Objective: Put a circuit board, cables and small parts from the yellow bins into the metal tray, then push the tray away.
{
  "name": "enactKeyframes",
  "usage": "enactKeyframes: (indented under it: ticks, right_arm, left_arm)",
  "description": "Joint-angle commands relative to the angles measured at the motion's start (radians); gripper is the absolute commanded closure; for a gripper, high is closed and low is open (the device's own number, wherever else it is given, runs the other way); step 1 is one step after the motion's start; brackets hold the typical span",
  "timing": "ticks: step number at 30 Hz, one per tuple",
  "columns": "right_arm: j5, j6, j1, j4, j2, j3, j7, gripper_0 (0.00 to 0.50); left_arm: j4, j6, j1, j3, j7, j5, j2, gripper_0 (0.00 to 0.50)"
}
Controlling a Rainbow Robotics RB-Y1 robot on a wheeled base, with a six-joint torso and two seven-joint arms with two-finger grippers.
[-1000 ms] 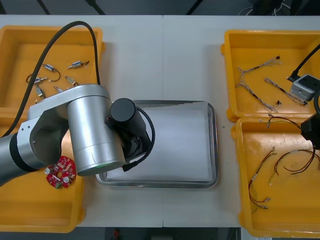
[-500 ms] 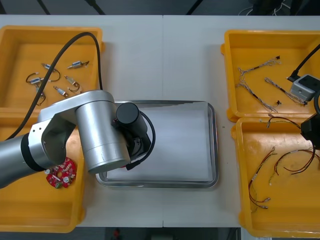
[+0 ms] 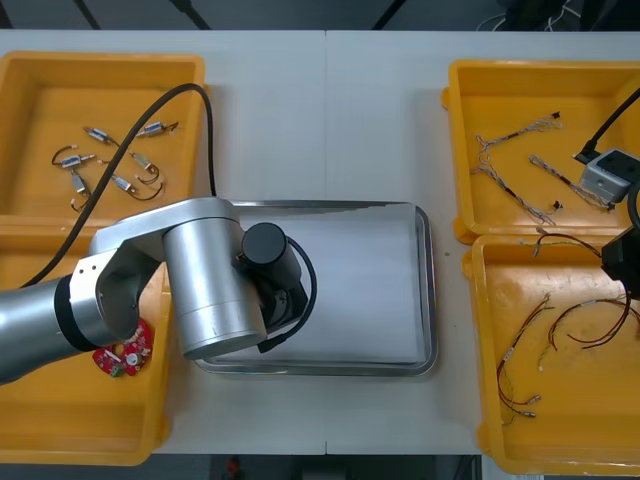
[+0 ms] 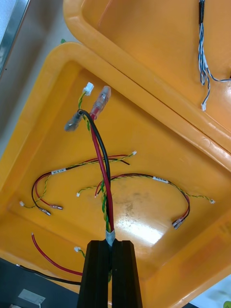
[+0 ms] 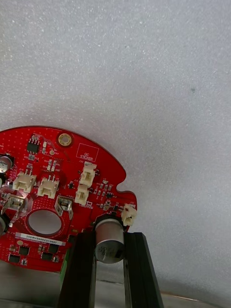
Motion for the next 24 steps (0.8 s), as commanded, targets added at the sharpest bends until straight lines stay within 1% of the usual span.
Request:
enactKeyframes:
  ticks: [1,2,3,4,5,6,7,9,10,11,12,13,15,16,17,19,23,24]
  right_arm:
    - [-0.008,-0.008,0.007,-0.025,-0.042,-0.029,-0.027,0.500]
    - [-0.008,-0.008,0.007,-0.025,-0.042,-0.029,-0.027,0.500]
    - [-0.008,-0.008,0.007,-0.025,-0.042,-0.029,-0.027,0.500]
    - [-0.008,-0.008,0.007,-0.025,-0.042,-0.029,-0.027,0.500]
    - [-0.008,-0.008,0.007,-0.025,-0.042,-0.029,-0.027,0.500]
    - [-0.008,-0.008,0.007,-0.025,-0.042,-0.029,-0.027,0.500]
    - [-0.008,-0.008,0.007,-0.025,-0.042,-0.029,-0.027,0.500]
    - [-0.008,-0.008,0.007,-0.025,-0.042,-0.029,-0.027,0.500]
    - [-0.008,-0.008,0.007,-0.025,-0.042,-0.029,-0.027,0.500]
    - [-0.008,-0.008,0.007,-0.025,-0.042,-0.029,-0.027,0.500]
    - [-0.008,-0.008,0.007,-0.025,-0.042,-0.029,-0.027,0.500]
    - [-0.008,-0.008,0.007,-0.025,-0.042,-0.029,-0.027,0.500]
    - [-0.008,-0.008,0.007,-0.025,-0.042,-0.029,-0.027,0.500]
    - [-0.008,-0.008,0.007,-0.025,-0.042,-0.029,-0.027,0.500]
    - [-0.008,-0.008,0.007,-0.025,-0.042,-0.029,-0.027,0.500]
    - [-0.008,-0.008,0.007,-0.025,-0.042,-0.029,-0.027,0.500]
    - [-0.008,-0.008,0.007,-0.025,-0.042,-0.029,-0.027,0.500]
    - [-0.008,-0.008,0.007,-0.025,-0.042,-0.029,-0.027,0.500]
  left_arm:
    - [0.005,-0.021,0.001,-0.022,0.082,-0.006,-0.029,0.484]
    - [0.005,-0.020,0.001,-0.022,0.084,-0.008,-0.029,0.480]
    - [0.006,-0.020,0.001,-0.022,0.087,-0.009,-0.029,0.466]
    - [0.006,-0.020,0.001,-0.022,0.087,-0.009,-0.029,0.466]
    - [0.005,-0.020,0.001,-0.022,0.088,-0.009,-0.030,0.444]
    - [0.005,-0.020,0.001,-0.022,0.088,-0.009,-0.030,0.444]
    - [0.005,-0.020,0.001,-0.022,0.088,-0.014,-0.032,0.412]
    - [0.006,-0.020,0.001,-0.022,0.085,-0.020,-0.032,0.329]
    - [0.006,-0.020,0.001,-0.022,0.085,-0.020,-0.032,0.329]
    - [0.005,-0.020,-0.001,-0.023,0.082,-0.026,-0.032,0.291]
    - [0.005,-0.020,-0.001,-0.023,0.082,-0.028,-0.032,0.272]
    - [0.005,-0.020,-0.001,-0.023,0.082,-0.031,-0.032,0.221]
    - [0.005,-0.020,-0.001,-0.023,0.082,-0.039,-0.032,0.168]
    - [0.005,-0.020,-0.001,-0.023,0.081,-0.040,-0.032,0.156]
    - [0.003,-0.018,-0.002,-0.023,0.079,-0.043,-0.032,0.127]
    - [0.000,-0.009,-0.011,-0.022,0.075,-0.046,-0.029,0.106]
    - [-0.012,0.006,-0.024,-0.016,0.072,-0.042,-0.021,0.088]
    - [-0.025,0.017,-0.034,-0.013,0.073,-0.028,-0.015,0.074]
